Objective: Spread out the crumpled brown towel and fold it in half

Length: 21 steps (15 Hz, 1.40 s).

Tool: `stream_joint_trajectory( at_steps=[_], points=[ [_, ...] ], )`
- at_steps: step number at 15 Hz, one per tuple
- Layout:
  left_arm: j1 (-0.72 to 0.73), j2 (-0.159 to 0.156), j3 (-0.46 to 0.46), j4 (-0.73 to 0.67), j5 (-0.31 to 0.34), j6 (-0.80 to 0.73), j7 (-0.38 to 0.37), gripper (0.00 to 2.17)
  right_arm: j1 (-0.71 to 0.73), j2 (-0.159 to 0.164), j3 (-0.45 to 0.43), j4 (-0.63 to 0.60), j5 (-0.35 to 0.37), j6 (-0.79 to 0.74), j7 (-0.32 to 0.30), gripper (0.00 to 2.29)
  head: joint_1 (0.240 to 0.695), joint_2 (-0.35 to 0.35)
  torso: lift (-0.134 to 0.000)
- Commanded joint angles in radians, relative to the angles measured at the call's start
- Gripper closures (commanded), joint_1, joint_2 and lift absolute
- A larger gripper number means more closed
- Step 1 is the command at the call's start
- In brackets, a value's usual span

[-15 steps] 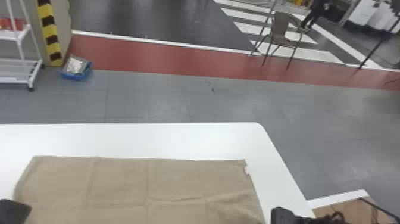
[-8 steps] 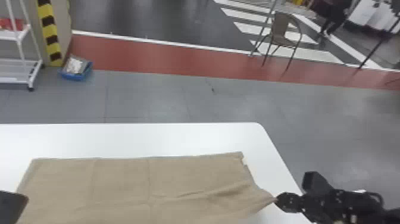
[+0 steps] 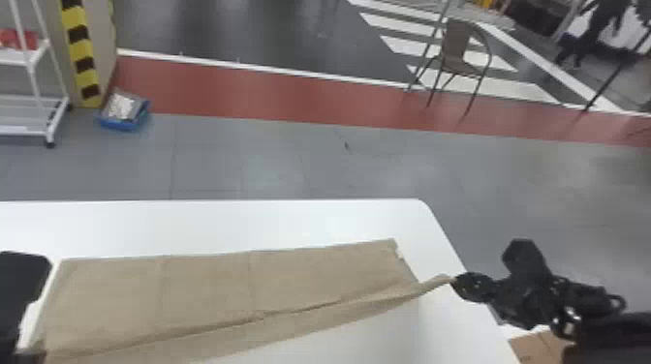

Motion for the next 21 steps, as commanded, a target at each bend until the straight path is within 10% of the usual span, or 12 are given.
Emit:
stream_joint_trajectory(
  at_steps=[1, 11, 21],
  points=[
    [-0.058, -0.003, 0.0, 0.079, 0.031, 0.0, 0.024, 1.38, -0.029, 0.005, 0.013, 0.021, -0.003, 0.059, -0.031, 1.77, 0.695, -0.35, 0.0],
    [-0.249, -0.003, 0.02, 0.435, 0.2, -0.178, 0.211, 1.38, -0.119, 0.051, 0.112, 0.076, 0.005, 0.268, -0.138, 1.77, 0.695, -0.316, 0.0],
    [-0.297, -0.003, 0.071, 0.431, 0.279, -0.205, 0.256, 1.37, -0.237, 0.057, 0.137, 0.155, 0.019, 0.4, -0.206, 1.77, 0.695, -0.285, 0.0]
  ],
)
